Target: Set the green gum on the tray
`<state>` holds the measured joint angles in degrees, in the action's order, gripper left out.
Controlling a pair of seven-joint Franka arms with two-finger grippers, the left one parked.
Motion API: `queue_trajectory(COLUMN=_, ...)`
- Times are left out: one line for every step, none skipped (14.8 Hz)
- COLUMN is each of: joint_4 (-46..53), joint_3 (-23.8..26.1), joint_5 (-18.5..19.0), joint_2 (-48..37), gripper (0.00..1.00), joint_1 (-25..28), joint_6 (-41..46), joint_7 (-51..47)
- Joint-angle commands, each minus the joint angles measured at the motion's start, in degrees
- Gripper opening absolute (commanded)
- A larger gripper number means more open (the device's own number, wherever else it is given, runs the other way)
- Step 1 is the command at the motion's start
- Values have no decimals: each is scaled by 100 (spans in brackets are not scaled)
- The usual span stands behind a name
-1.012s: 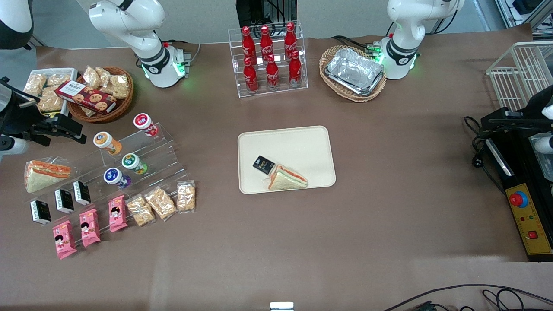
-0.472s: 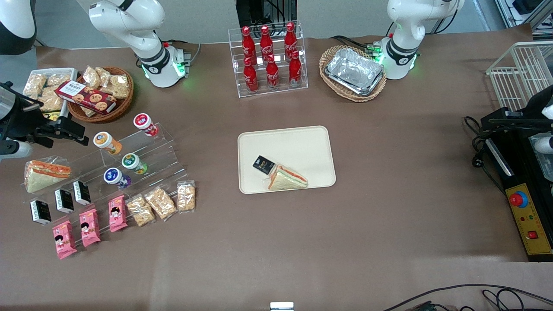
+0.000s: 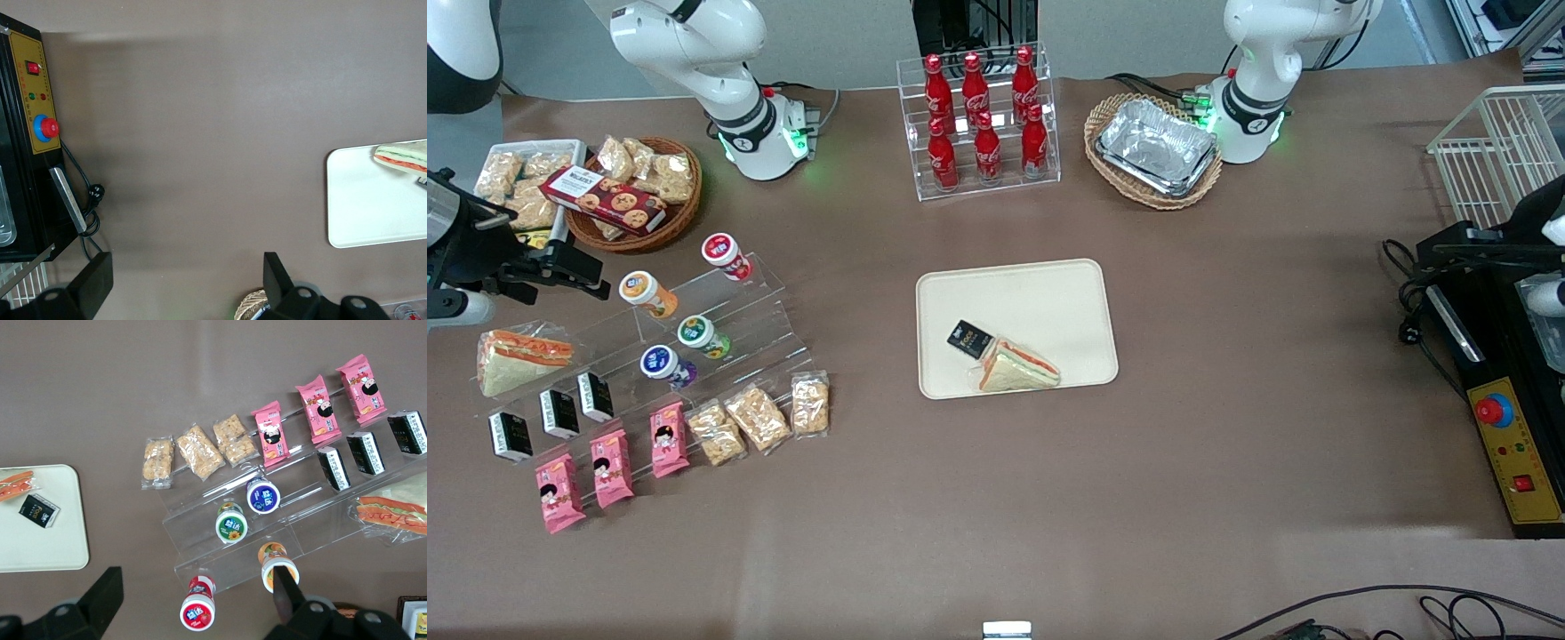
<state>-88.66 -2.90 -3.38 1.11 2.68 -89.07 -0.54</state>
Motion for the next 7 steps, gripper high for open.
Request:
queue_trajectory(joint_4=6, joint_3=9, joint_5=-31, joint_2=-6, gripper=100, joint_1=-13, joint_6=83, joint_7=-34)
queue_trajectory(joint_4=6, joint_3=9, joint_5=-31, joint_2=-15, gripper=100, joint_1=-13, joint_6=83, joint_7=-34)
queue_trajectory(joint_4=6, joint_3=9, joint_5=-31, joint_2=-15, gripper=100, joint_1=-13, joint_6=92, joint_7=-34)
queue_trajectory(joint_4=6, joint_3=9, joint_5=-31, joint_2=-15, gripper=100, joint_1=-13, joint_6=92, joint_7=-42)
queue_trajectory(joint_4=-11, joint_3=9, joint_5=-31, joint_2=-32, gripper=100, joint_1=-13, joint_6=127, joint_7=-42)
queue_trajectory(joint_4=-11, joint_3=9, joint_5=-31, joint_2=-58, gripper=100, joint_1=-4, joint_6=249, joint_7=-42)
queue_trajectory(joint_4=-29, joint_3=9, joint_5=-31, joint_2=-85, gripper=100, joint_1=-13, joint_6=346, joint_7=-51)
